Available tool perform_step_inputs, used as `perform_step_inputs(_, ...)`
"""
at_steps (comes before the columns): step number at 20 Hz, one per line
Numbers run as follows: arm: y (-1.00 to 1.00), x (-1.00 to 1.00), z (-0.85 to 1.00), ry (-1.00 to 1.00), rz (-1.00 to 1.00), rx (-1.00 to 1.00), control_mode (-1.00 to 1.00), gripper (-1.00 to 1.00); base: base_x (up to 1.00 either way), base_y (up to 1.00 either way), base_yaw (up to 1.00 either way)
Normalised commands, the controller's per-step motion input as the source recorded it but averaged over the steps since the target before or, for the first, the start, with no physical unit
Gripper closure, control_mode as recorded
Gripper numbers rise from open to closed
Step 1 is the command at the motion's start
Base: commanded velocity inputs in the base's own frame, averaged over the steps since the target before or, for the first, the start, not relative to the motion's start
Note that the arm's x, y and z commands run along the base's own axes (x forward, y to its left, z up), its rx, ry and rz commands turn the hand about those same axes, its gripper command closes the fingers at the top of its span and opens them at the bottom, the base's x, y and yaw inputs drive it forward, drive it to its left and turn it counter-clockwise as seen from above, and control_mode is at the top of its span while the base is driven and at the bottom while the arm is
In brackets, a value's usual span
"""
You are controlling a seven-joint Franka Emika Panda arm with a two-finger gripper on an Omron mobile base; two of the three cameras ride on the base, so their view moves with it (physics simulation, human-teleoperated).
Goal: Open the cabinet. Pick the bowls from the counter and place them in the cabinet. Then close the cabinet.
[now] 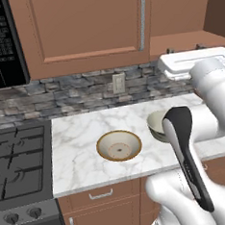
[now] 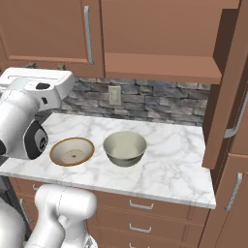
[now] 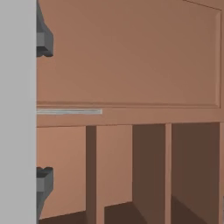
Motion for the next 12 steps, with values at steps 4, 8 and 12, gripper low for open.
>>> perform_step_inputs(4,-0.01,0.48,0.00,-0.02,0.00,0.00,-1.00,-1.00,0.00,0.00,0.00)
perform_step_inputs(8,0.00,0.50,0.00,0.00,0.01,0.00,-1.00,-1.00,0.00,0.00,0.00)
perform_step_inputs(12,0.00,0.47,0.00,0.04,0.01,0.00,-1.00,-1.00,0.00,0.00,0.00)
